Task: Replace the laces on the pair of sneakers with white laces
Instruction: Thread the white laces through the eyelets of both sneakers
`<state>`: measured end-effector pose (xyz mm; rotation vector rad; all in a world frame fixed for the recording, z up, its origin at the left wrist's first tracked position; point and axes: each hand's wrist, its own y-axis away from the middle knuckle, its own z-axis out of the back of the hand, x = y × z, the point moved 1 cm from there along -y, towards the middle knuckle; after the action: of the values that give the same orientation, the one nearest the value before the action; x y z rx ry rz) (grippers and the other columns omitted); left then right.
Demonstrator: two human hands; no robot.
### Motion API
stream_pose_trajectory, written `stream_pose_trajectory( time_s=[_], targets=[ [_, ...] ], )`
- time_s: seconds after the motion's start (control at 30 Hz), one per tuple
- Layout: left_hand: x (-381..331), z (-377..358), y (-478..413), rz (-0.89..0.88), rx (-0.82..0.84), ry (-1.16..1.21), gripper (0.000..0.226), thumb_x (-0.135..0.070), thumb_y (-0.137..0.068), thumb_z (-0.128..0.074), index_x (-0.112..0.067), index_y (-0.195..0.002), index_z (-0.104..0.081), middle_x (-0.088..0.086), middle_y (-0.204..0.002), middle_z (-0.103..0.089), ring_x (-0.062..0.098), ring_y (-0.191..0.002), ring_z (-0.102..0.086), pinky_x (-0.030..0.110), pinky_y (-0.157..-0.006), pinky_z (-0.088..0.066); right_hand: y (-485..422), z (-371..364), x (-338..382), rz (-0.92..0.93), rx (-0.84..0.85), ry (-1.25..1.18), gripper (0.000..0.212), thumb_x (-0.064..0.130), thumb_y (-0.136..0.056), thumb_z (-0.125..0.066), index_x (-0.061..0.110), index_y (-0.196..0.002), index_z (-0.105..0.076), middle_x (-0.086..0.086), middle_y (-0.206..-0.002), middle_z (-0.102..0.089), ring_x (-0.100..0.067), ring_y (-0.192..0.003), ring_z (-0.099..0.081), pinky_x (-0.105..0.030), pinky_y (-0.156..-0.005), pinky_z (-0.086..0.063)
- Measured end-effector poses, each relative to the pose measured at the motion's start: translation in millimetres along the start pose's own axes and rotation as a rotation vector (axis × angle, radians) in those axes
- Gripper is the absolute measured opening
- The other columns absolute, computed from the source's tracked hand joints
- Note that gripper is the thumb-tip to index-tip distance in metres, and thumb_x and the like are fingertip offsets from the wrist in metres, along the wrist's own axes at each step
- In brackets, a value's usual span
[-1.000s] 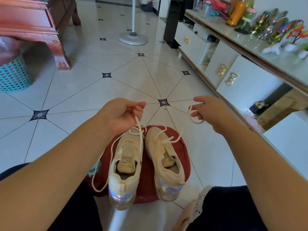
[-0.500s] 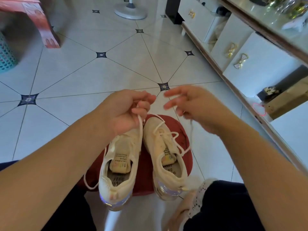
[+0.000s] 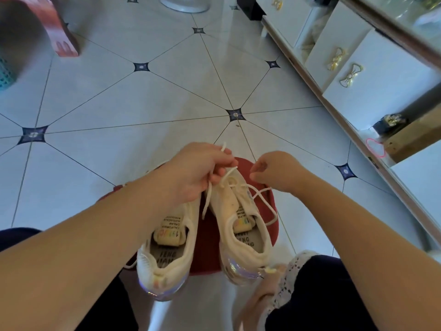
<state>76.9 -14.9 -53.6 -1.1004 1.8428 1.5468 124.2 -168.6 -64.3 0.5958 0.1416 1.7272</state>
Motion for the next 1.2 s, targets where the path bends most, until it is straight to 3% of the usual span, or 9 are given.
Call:
stream_pose_trajectory(
  time_s=[0.17,0.3,0.47,0.53,0.63,0.8,0.97,1.1,1.2],
  targets=[
    [23.1,-6.7,-21.0,-0.243,-0.019,-0.609,0.023,-0.009,-0.077,-0.068,-0.016,-0.099,-0.063,-0.005,-0.088,-0.069,0.005,-0.077,-0.061,0.017,-0.063,-0.046,-5.1,-18.4,-9.1,0.011,0.090,-0.133,0.022,0.031,-0.085,-0.064,0.012,-0.095,-0.067,-0.007,-0.102,-0.067,-0.021,-0.096,-0.060,-0.036,-0.090,-0.048],
    [32.2,-15.5,-32.6,-0.359,-0.046,-0.948,0.031,-0.019,-0.075,-0.071,-0.019,-0.104,-0.059,-0.010,-0.093,-0.068,0.007,-0.089,-0.060,0.026,-0.082,-0.045,-6.1,-16.5,-14.4,0.047,0.162,-0.186,0.018,0.032,-0.081,-0.068,0.016,-0.090,-0.063,0.003,-0.091,-0.061,-0.013,-0.087,-0.054,-0.031,-0.085,-0.046],
    [36.5,-15.2,-40.5,-0.441,-0.070,-1.113,0.032,-0.027,-0.074,-0.071,-0.021,-0.103,-0.058,-0.015,-0.085,-0.059,0.009,-0.084,-0.054,0.025,-0.071,-0.039,-9.6,-18.9,-9.8,0.181,-0.011,0.004,0.011,0.024,-0.084,-0.063,0.020,-0.076,-0.056,0.011,-0.068,-0.048,-0.011,-0.071,-0.047,-0.019,-0.059,-0.034],
    [37.3,-15.5,-41.1,-0.468,-0.077,-1.141,0.026,-0.025,-0.074,-0.070,-0.022,-0.097,-0.059,-0.018,-0.079,-0.056,0.009,-0.082,-0.055,0.025,-0.069,-0.039,-9.9,-17.5,-9.3,0.209,-0.052,0.023,0.009,0.020,-0.085,-0.060,0.019,-0.077,-0.057,0.011,-0.068,-0.046,-0.011,-0.071,-0.046,-0.019,-0.057,-0.032],
    [36.2,-15.1,-40.9,-0.472,-0.088,-1.167,0.020,-0.026,-0.075,-0.067,-0.023,-0.093,-0.058,-0.014,-0.088,-0.064,0.011,-0.088,-0.058,0.030,-0.077,-0.047,-8.1,-15.3,-9.1,0.224,-0.126,0.089,0.009,0.015,-0.085,-0.054,0.019,-0.077,-0.054,0.009,-0.070,-0.046,-0.015,-0.076,-0.048,-0.026,-0.062,-0.036],
    [34.8,-18.0,-37.9,-0.453,-0.107,-1.210,0.022,-0.025,-0.079,-0.063,-0.024,-0.100,-0.058,-0.008,-0.098,-0.065,0.014,-0.093,-0.058,0.038,-0.083,-0.049,-5.9,-5.8,-16.7,0.172,-0.248,0.131,0.006,0.018,-0.089,-0.053,0.018,-0.088,-0.059,0.006,-0.081,-0.049,-0.014,-0.081,-0.048,-0.031,-0.070,-0.043],
    [34.4,-17.4,-32.8,-0.426,-0.062,-1.137,0.025,-0.025,-0.080,-0.062,-0.019,-0.104,-0.056,-0.007,-0.103,-0.064,0.014,-0.096,-0.057,0.034,-0.084,-0.047,-2.6,-3.3,-16.0,0.142,-0.276,0.091,0.006,0.019,-0.087,-0.056,0.019,-0.086,-0.062,0.007,-0.081,-0.054,-0.013,-0.080,-0.051,-0.028,-0.070,-0.044],
    [27.7,-10.4,-27.6,-0.375,-0.126,-0.915,0.041,-0.018,-0.077,-0.068,-0.021,-0.116,-0.054,-0.009,-0.109,-0.056,0.008,-0.094,-0.049,0.019,-0.075,-0.038,-2.8,0.2,-16.9,0.090,-0.127,-0.015,0.003,0.021,-0.085,-0.062,0.020,-0.088,-0.062,0.013,-0.076,-0.052,-0.003,-0.070,-0.048,-0.015,-0.059,-0.034],
    [20.3,0.7,-22.8,-0.323,-0.227,-0.666,0.035,-0.014,-0.080,-0.065,-0.020,-0.114,-0.054,-0.002,-0.108,-0.060,0.014,-0.097,-0.055,0.027,-0.081,-0.046,-2.4,2.2,-20.0,-0.063,0.015,-0.336,0.024,0.013,-0.090,-0.053,0.018,-0.114,-0.055,0.002,-0.099,-0.059,-0.010,-0.084,-0.056,-0.024,-0.075,-0.043]
  ],
)
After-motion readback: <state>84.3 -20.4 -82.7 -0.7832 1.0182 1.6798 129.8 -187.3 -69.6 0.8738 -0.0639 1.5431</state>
